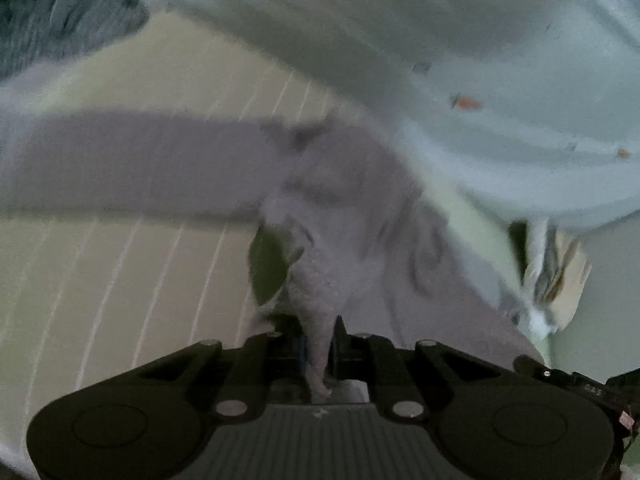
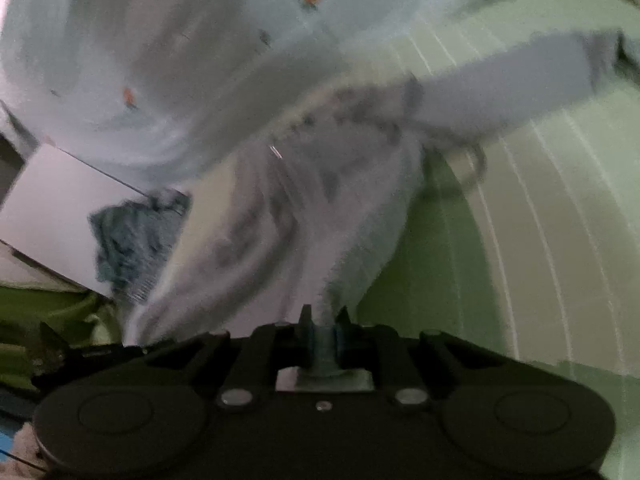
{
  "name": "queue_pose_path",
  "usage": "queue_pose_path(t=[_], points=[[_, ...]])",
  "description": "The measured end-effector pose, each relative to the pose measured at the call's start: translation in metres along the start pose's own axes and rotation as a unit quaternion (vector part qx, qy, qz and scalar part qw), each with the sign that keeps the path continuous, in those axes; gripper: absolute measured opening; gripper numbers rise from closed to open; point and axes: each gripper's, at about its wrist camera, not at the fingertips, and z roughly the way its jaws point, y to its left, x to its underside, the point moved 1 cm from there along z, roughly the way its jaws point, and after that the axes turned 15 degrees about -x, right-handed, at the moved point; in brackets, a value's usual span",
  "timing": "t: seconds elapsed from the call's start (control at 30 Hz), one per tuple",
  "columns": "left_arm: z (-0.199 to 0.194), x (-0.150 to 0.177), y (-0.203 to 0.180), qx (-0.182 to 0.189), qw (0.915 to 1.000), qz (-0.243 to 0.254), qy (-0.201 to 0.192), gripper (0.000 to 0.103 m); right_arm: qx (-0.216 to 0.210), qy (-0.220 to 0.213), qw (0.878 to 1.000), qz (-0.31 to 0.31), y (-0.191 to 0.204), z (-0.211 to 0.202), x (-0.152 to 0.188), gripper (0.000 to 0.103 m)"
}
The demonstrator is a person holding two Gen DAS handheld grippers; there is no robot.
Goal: Fold clothes
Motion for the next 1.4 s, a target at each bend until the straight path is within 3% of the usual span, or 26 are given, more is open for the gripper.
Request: queue_pose_path(t=[0.1, 0.2, 0.3, 0.37, 0.4, 0.47, 0.53, 0.57, 0.67, 0.73, 0.83, 0.9, 1.0, 1.13, 1.27, 1.4], points=[[-0.004, -0.042, -0.020, 0.017, 0.9982, 0.011, -0.056, 0.011, -0.034, -0.038, 0.999, -0.014, 0.013, -0.001, -0.039, 0.010], [0.023, -0.076, -0.043, -0.026, 0.9948, 0.038, -0.091, 0.014, -0.026, -0.076, 0.995, -0.053, 0.022, 0.016, -0.087, 0.010], [0.083, -0.092, -0.046, -0.077, 0.9953, 0.030, -0.051, 0.020, 0.022, -0.104, 0.991, -0.083, 0.016, 0.048, -0.130, 0.014], [0.115, -0.092, -0.042, -0.116, 0.9929, 0.021, -0.008, 0.022, 0.093, -0.087, 0.988, -0.090, -0.005, 0.082, -0.148, 0.045], [0.123, -0.087, -0.039, -0.125, 0.9921, 0.014, 0.003, 0.024, 0.140, -0.064, 0.984, -0.088, -0.019, 0.102, -0.153, 0.050], [0.119, -0.075, -0.027, -0.114, 0.9934, -0.008, 0.001, 0.031, 0.214, -0.021, 0.973, -0.082, -0.039, 0.126, -0.152, 0.048], [0.111, -0.062, -0.014, -0.108, 0.9937, -0.031, 0.002, 0.038, 0.219, -0.027, 0.972, -0.085, -0.046, 0.125, -0.138, 0.054], [0.109, -0.058, -0.011, -0.113, 0.9930, -0.033, 0.004, 0.039, 0.220, -0.039, 0.972, -0.076, -0.048, 0.118, -0.129, 0.063], [0.101, -0.048, -0.007, -0.140, 0.9898, -0.026, 0.009, 0.045, 0.239, -0.071, 0.967, -0.042, -0.053, 0.097, -0.106, 0.073], [0.098, -0.042, -0.005, -0.154, 0.9879, -0.018, 0.011, 0.051, 0.268, -0.063, 0.960, -0.048, -0.055, 0.090, -0.091, 0.079], [0.100, -0.041, -0.004, -0.159, 0.9870, -0.015, 0.017, 0.052, 0.303, -0.043, 0.949, -0.079, -0.055, 0.091, -0.072, 0.082], [0.098, -0.041, -0.004, -0.160, 0.9869, -0.009, 0.018, 0.052, 0.309, -0.024, 0.946, -0.094, -0.056, 0.095, -0.066, 0.083], [0.092, -0.039, -0.005, -0.163, 0.9865, 0.009, 0.013, 0.052, 0.287, -0.013, 0.952, -0.109, -0.051, 0.099, -0.064, 0.083], [0.083, -0.035, 0.001, -0.166, 0.9860, 0.004, 0.013, 0.052, 0.310, 0.020, 0.935, -0.171, -0.041, 0.116, -0.058, 0.083], [0.082, -0.028, 0.013, -0.188, 0.9815, -0.020, 0.027, 0.052, 0.303, 0.044, 0.934, -0.182, -0.044, 0.126, -0.050, 0.083], [0.098, -0.021, 0.015, -0.200, 0.9782, -0.013, 0.054, 0.052, 0.298, 0.067, 0.929, -0.208, -0.042, 0.138, -0.043, 0.083]])
